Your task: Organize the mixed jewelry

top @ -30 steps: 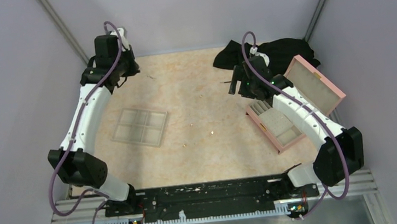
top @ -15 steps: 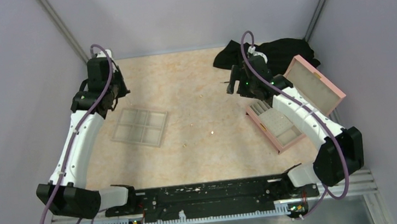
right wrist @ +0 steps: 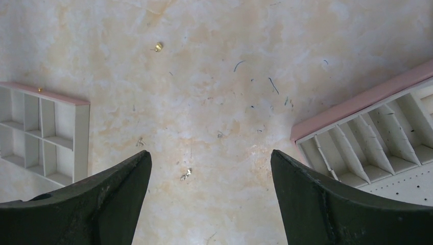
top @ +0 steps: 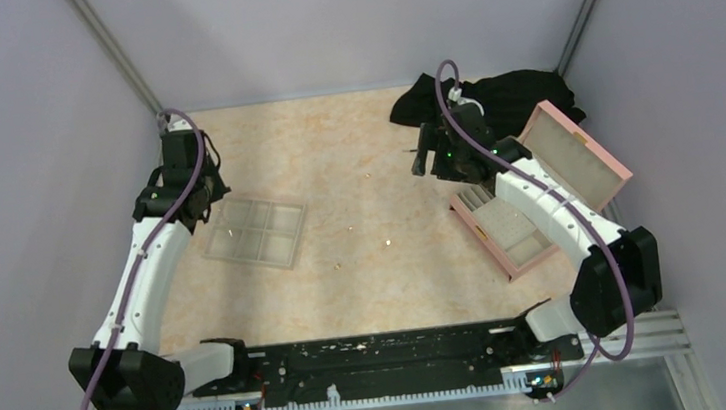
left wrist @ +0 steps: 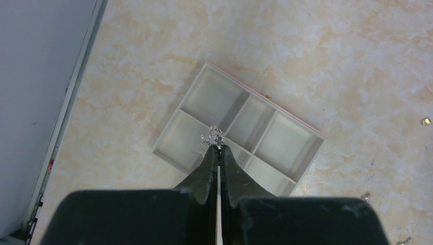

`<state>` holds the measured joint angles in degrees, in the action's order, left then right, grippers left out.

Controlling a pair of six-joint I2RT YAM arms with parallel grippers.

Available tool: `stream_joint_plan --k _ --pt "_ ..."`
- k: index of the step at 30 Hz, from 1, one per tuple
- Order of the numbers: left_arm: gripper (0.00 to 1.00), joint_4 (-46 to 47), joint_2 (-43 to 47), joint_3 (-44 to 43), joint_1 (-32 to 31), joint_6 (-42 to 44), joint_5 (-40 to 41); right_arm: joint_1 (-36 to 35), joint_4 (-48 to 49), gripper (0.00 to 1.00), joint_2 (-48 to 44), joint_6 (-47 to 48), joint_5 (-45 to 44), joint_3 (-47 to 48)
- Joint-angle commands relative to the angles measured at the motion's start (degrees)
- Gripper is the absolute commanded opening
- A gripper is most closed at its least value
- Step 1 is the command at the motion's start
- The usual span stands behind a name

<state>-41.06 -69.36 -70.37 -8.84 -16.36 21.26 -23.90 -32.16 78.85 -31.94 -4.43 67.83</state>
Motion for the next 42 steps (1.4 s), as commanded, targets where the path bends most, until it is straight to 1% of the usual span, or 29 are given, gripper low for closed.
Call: stream_joint_plan --k 1,6,17,30,31,32,33,34,36,38,42 --pt "0.0 3.98 1.13 2.44 1.76 -0.64 0.84 -0.39 2.2 0.86 0.9 1.0 0.84 0.64" --pt "0.0 8.77 0.81 5.47 4.2 0.14 -2.3 -0.36 2.37 0.85 1.45 0.58 2.84 -0.32" --pt "0.0 11.05 -4.62 6.75 5.92 0.41 -4.14 -0.36 2.58 0.85 1.31 -0.59 1.25 -1.12" --pt "0.0 15.91 -8.71 12.68 7.37 -1.17 -5.2 -0.36 1.96 0.85 1.01 -0.8 -0.35 -0.6" --pt "0.13 15.92 -9.36 12.6 7.56 -1.4 -5.3 -0.36 2.0 0.85 0.91 -0.88 -0.54 -0.55" --pt "0.35 15.48 -9.95 12.25 7.67 -1.58 -5.45 -0.36 1.96 0.85 0.74 -0.84 -0.66 -0.59" --pt "0.53 14.91 -10.6 11.4 7.68 -1.65 -5.91 -0.4 2.02 0.85 0.56 -0.83 -0.7 -0.53" --pt "0.6 14.16 -11.08 10.0 7.7 -1.7 -6.29 -0.36 2.08 0.85 0.4 -0.64 -0.65 -0.51" --pt "0.65 12.98 -11.15 7.85 7.69 -1.2 -7.53 -0.38 2.06 0.85 0.04 -0.27 -0.67 -0.51" --pt "0.67 12.45 -10.56 6.17 7.7 -0.09 -9.29 -0.44 2.17 0.85 -0.17 0.16 -0.59 -0.4" --pt "0.71 12.05 -9.38 3.86 6.99 1.12 -16.39 -0.84 2.85 0.85 -0.41 0.77 0.14 -0.55"
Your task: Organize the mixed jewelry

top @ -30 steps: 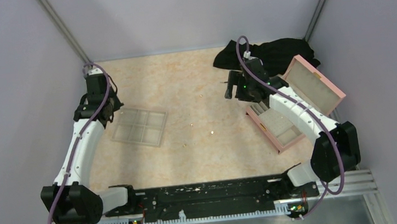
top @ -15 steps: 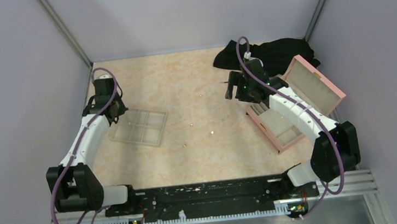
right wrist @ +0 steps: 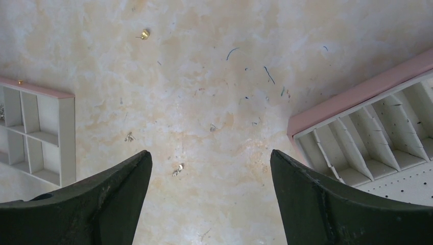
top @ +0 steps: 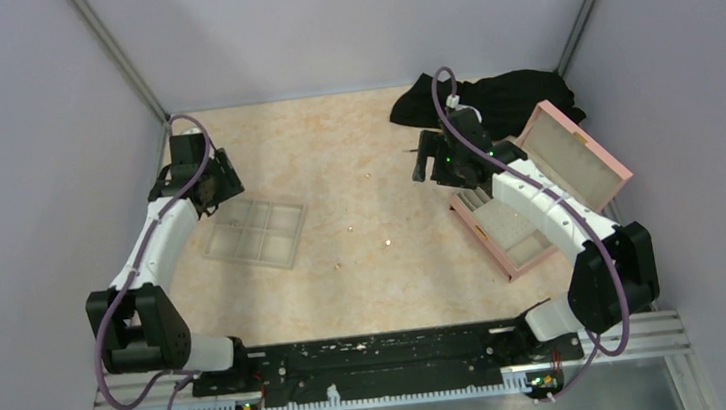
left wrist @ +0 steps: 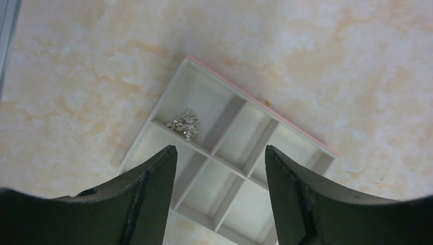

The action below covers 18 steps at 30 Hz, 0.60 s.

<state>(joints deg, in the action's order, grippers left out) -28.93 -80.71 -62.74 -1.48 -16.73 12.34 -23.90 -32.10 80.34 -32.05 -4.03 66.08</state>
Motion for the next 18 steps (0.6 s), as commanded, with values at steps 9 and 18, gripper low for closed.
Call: stream_joint_plan --k 9,18 --pt "0.74 -0.69 -0.12 -3.58 -12.23 -3.82 -14.59 -10.35 2.88 0.8 0.86 6.64 0.05 1.64" --pt "0.77 -0.16 -2.89 -3.9 -13.38 -7.72 -16.94 -17.91 -0.05 0.49 6.87 10.32 3.77 -2.71"
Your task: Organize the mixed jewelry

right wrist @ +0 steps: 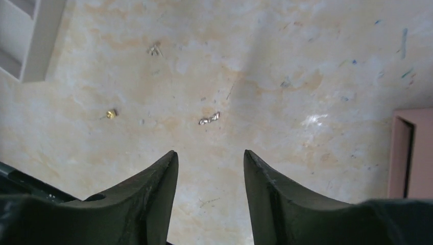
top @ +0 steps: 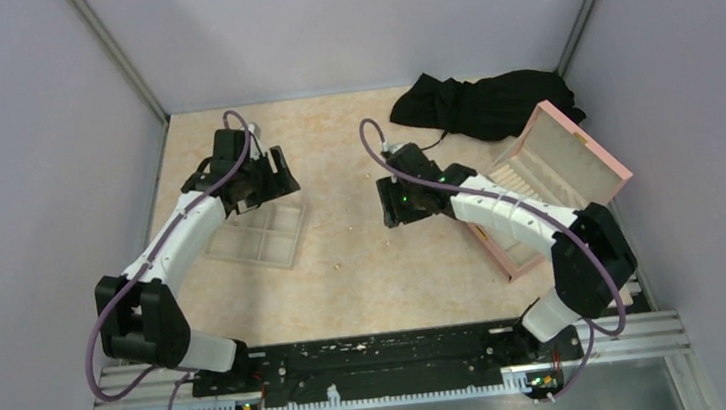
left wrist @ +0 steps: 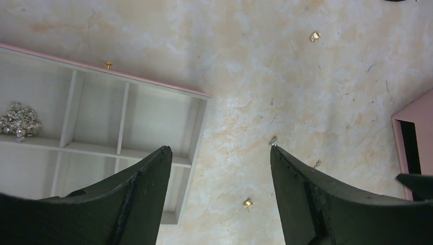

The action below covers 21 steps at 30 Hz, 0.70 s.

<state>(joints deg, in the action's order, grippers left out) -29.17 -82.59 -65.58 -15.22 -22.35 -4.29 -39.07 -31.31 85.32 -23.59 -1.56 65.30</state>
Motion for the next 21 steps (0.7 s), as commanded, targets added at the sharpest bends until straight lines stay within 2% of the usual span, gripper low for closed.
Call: stream_joint_plan --k 1,8,12,21 --pt "0.78 -0.45 -1.43 -1.67 0.37 -2.35 0.42 -3.03 -0.4 0.44 2.32 1.58 1.3 -2.39" --pt "0.79 -2.74 -3.65 -3.38 1.89 -2.14 5.44 -5.01 3.41 0.41 8.18 2.0 -0.48 -2.47" --pt "0.79 -3.01 -3.6 -3.93 4.79 -1.06 4.58 -5.81 3.74 0.41 10.71 2.49 -0.73 -1.0" --pt "0.79 -3.26 -3.91 -3.86 5.12 -0.81 4.61 -7.77 4.7 0.4 14.03 2.97 -2.46 1.75"
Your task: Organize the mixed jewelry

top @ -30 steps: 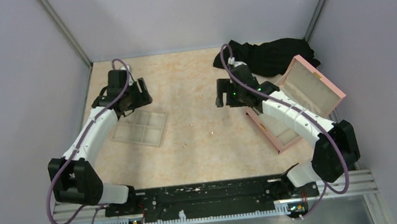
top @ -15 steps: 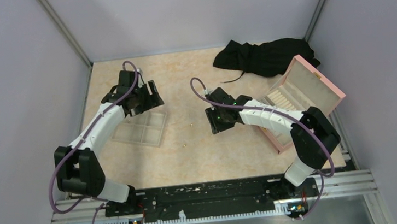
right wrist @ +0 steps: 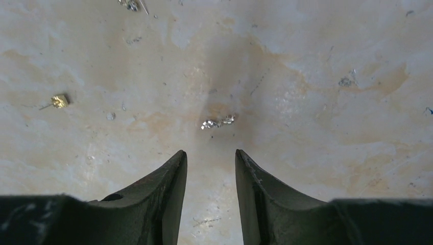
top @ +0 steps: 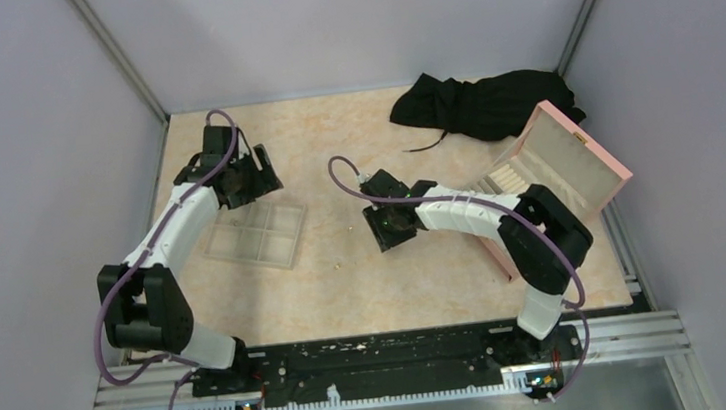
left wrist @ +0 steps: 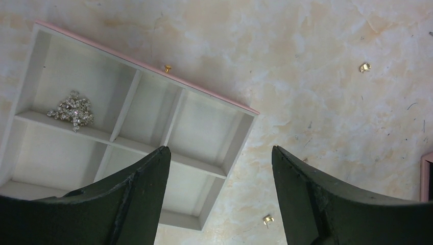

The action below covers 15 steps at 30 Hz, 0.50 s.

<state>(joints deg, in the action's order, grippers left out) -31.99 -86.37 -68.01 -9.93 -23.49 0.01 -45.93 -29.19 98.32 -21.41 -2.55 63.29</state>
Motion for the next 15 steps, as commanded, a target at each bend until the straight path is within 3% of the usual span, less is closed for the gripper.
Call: stream_joint_plan --k 1,5,8,15 --pt "0.79 -0.37 -0.1 -1.32 -0.17 0.28 0.3 -1.03 2.56 0.39 1.43 0.84 -1.65 4.22" --pt "0.79 -0.29 -0.09 -1.13 -0.17 0.24 0.26 -1.19 2.45 0.36 3.29 0.84 -2.07 5.62" --pt "0.79 -0.24 -0.2 -1.05 -0.17 0.27 0.28 -1.19 2.06 0.28 4.71 0.91 -2.41 6.57" --pt "0.79 -0.11 -0.22 -0.83 -0.17 0.28 0.31 -1.21 2.23 0.26 5.68 0.96 -1.38 6.93"
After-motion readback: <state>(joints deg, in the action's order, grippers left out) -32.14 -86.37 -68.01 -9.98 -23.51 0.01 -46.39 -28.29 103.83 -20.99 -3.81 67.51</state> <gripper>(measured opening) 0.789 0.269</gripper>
